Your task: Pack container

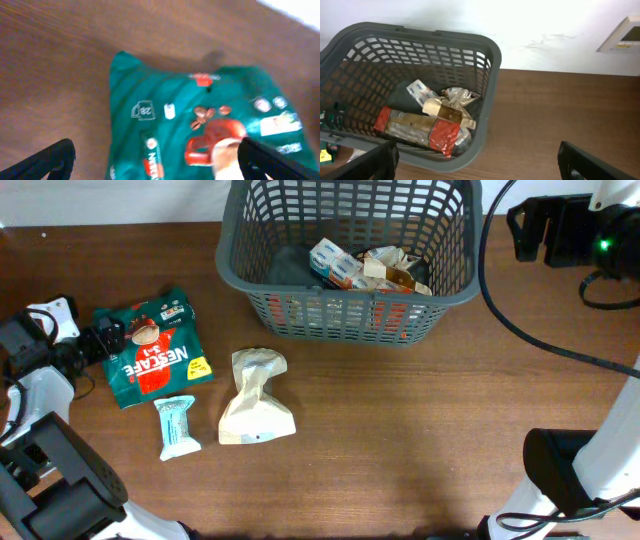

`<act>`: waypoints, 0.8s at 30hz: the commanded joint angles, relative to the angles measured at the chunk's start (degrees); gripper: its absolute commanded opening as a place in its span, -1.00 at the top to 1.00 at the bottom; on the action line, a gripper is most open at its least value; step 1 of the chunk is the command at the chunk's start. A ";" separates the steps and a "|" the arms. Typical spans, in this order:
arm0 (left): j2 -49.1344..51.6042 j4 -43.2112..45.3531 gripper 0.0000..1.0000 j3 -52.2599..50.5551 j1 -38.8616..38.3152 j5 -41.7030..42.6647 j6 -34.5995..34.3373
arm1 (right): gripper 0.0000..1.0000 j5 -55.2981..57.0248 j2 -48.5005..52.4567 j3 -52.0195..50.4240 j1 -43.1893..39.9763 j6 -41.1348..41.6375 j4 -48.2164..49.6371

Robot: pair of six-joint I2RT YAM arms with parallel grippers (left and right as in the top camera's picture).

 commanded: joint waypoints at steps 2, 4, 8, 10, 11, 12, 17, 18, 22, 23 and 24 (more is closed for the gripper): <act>1.18 -0.85 -0.99 0.59 1.49 3.76 -14.45 | -0.98 -1.14 -0.02 -0.15 0.94 0.48 -0.35; 1.18 -2.82 -0.99 0.59 2.27 4.63 -18.16 | -0.98 -1.14 -0.02 -0.15 0.94 0.48 -0.35; 1.18 -9.64 -0.99 0.59 4.15 5.64 -19.37 | -0.98 -1.11 -0.02 -0.15 0.94 0.48 -0.33; 1.18 -12.33 -0.99 0.52 4.94 5.62 -17.94 | -0.98 -1.11 -0.02 -0.15 0.94 0.46 -0.33; 1.18 -13.94 -0.99 0.52 5.40 5.62 -16.22 | -0.98 -1.11 -0.02 -0.15 0.94 0.46 -0.33; 1.18 -14.73 -0.99 0.50 5.57 5.64 -15.15 | -0.98 -1.11 -0.02 -0.15 0.94 0.46 -0.35; 1.18 -19.06 -0.98 0.46 5.84 5.64 -6.45 | -0.98 -1.11 -0.02 -0.15 0.94 0.44 -0.33; 1.18 -19.54 -0.99 0.46 5.84 5.64 -5.16 | -0.98 -1.11 -0.02 -0.15 0.94 0.44 -0.33; 1.18 -21.11 -0.98 0.46 5.84 5.64 -1.27 | -0.98 -1.11 -0.02 -0.15 0.94 0.44 -0.35; 1.18 -21.27 -0.99 0.46 5.84 5.64 -0.79 | -0.98 -1.11 -0.02 -0.15 0.94 0.44 -0.35; 1.29 -21.31 -0.99 0.44 5.84 5.64 -0.42 | -0.98 -1.11 -0.02 -0.15 0.94 0.44 -0.35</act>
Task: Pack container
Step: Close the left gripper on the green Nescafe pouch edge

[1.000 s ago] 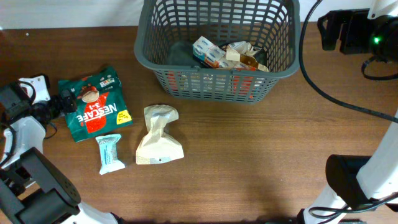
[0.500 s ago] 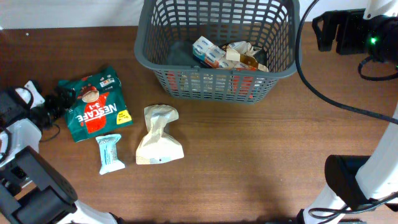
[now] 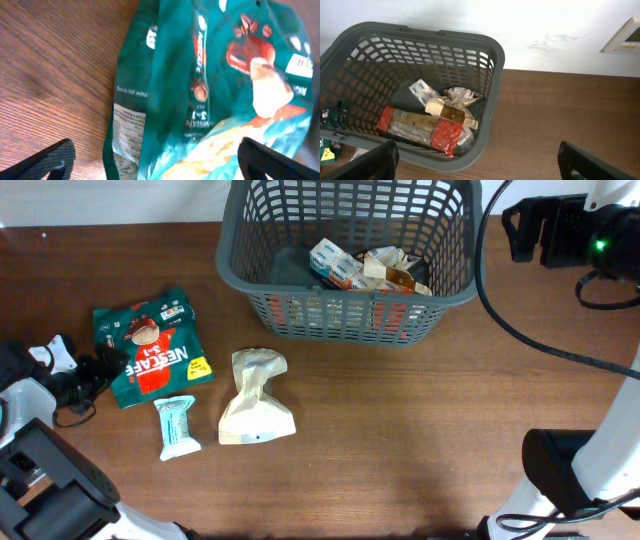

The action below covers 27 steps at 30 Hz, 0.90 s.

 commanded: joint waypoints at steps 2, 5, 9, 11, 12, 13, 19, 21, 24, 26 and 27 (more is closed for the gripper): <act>1.29 -0.24 -0.99 0.42 0.17 1.05 5.57 | -0.98 -0.92 -0.02 -0.15 0.37 0.31 -0.37; 2.56 -0.24 -0.99 0.42 0.17 1.03 6.88 | -0.98 -0.94 -0.02 -0.15 0.37 0.31 -0.37; 4.63 0.74 -0.99 0.42 0.22 1.05 7.04 | -0.98 -0.94 -0.02 -0.15 0.37 0.31 -0.37; 5.86 2.12 -0.99 0.42 0.22 1.22 7.26 | -0.98 -0.92 -0.02 -0.15 0.37 0.31 -0.37; 6.23 2.69 -0.99 0.42 0.22 1.49 7.28 | -0.98 -0.92 -0.02 -0.15 0.37 0.31 -0.37; 6.69 3.23 -0.98 0.42 0.22 2.32 8.17 | -0.98 -0.92 -0.04 -0.15 0.37 0.31 -0.37; 8.68 6.05 -0.99 0.42 0.22 4.09 9.97 | -0.98 -0.94 -0.02 -0.15 0.37 0.31 -0.37; 8.81 6.49 -0.99 0.42 0.22 4.09 10.23 | -0.98 -0.94 -0.02 -0.15 0.37 0.31 -0.37; 8.83 7.10 -0.99 0.42 0.22 4.09 10.23 | -0.98 -0.94 -0.02 -0.15 0.37 0.31 -0.37; 8.83 7.82 -0.99 0.42 0.22 4.09 10.23 | -0.98 -0.94 -0.02 -0.15 0.37 0.31 -0.37; 8.83 8.02 -0.99 0.42 0.22 4.09 10.23 | -0.98 -0.94 -0.02 -0.15 0.37 0.33 -0.37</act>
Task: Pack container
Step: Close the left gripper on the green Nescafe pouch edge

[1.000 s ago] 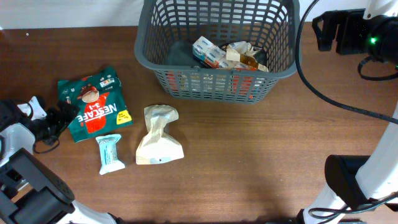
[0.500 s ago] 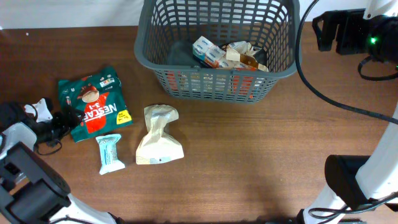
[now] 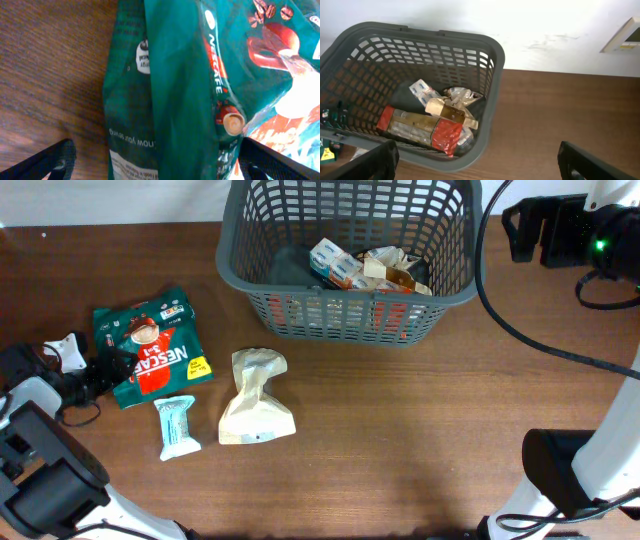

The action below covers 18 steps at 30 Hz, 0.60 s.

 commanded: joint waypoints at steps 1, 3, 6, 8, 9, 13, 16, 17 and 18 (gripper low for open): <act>1.88 0.83 -0.99 0.42 0.20 -0.42 1.20 | -0.98 -0.94 -0.02 -0.15 0.37 0.31 -0.37; 1.92 1.22 -0.99 0.42 0.20 -0.42 1.20 | -0.98 -0.94 -0.02 -0.15 0.37 0.33 -0.37; 1.95 1.64 -0.98 0.42 0.20 0.02 1.20 | -0.98 -0.96 -0.02 -0.15 0.37 0.33 -0.37; 2.03 2.12 -0.99 0.42 0.20 1.86 1.18 | -0.98 -0.96 -0.02 -0.15 0.37 0.33 -0.37; 2.03 2.40 -0.98 0.42 0.20 2.95 1.18 | -0.98 -0.94 -0.02 -0.15 0.37 0.33 -0.37; 2.14 3.45 -0.98 0.42 0.20 5.92 0.90 | -0.98 -0.94 -0.02 -0.15 0.37 0.33 -0.37; 2.14 3.56 -0.98 0.42 0.20 5.99 0.90 | -0.98 -0.96 -0.02 -0.15 0.37 0.33 -0.37; 2.14 3.54 -0.99 0.42 0.20 6.01 0.90 | -0.98 -0.96 -0.02 -0.15 0.37 0.33 -0.37; 2.14 3.54 -0.98 0.42 0.20 6.03 0.90 | -0.98 -0.96 -0.02 -0.15 0.37 0.33 -0.37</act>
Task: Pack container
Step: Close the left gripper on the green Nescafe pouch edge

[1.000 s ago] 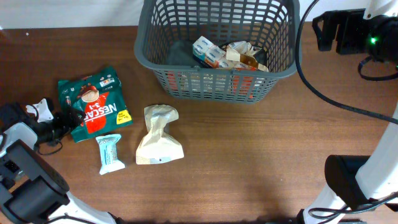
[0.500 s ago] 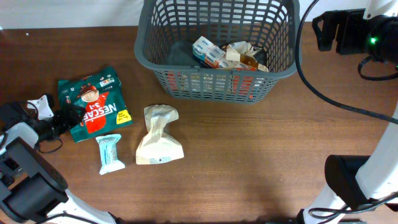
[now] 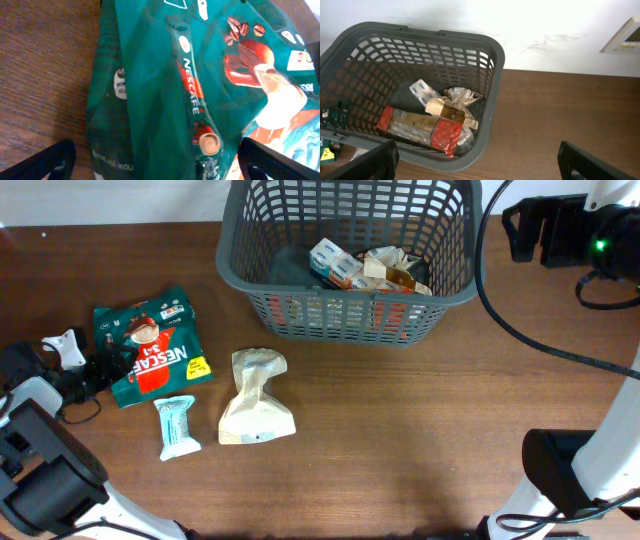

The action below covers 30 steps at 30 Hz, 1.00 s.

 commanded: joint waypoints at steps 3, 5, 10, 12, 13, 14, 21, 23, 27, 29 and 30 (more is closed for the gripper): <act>1.38 0.20 -0.99 0.42 0.20 3.02 0.72 | -0.98 -0.98 -0.02 -0.15 0.37 0.33 -0.35; 1.38 0.17 -0.99 0.42 0.17 3.13 0.48 | -0.98 -0.98 -0.02 -0.15 0.37 0.33 -0.35; 1.38 0.22 -0.99 0.42 0.17 4.26 0.28 | -0.98 -0.98 -0.02 -0.15 0.37 0.33 -0.35; 1.38 0.24 -0.99 0.42 0.17 5.16 0.26 | -0.98 -0.98 -0.02 -0.15 0.37 0.33 -0.35; 1.38 0.24 -0.98 0.42 0.17 5.51 0.26 | -0.98 -0.98 -0.02 -0.15 0.37 0.33 -0.35; 1.42 0.22 -0.99 0.42 0.13 5.51 0.26 | -0.98 -0.98 -0.02 -0.15 0.37 0.33 -0.35; 3.21 0.22 -0.99 0.42 0.13 7.67 0.04 | -0.98 -0.98 -0.02 -0.15 0.37 0.33 -0.35; 4.52 0.20 -0.99 0.42 0.13 8.74 -0.04 | -0.98 -0.98 -0.02 -0.15 0.37 0.33 -0.35; 7.15 0.22 -0.98 0.42 0.13 8.90 -0.85 | -0.98 -0.98 -0.02 -0.15 0.37 0.33 -0.35; 8.28 0.20 -0.99 0.39 0.13 8.90 -0.85 | -0.98 -0.98 -0.02 -0.15 0.37 0.33 -0.35; 8.90 0.20 -0.98 0.39 0.13 8.90 -0.85 | -0.98 -0.98 -0.04 -0.15 0.37 0.33 -0.35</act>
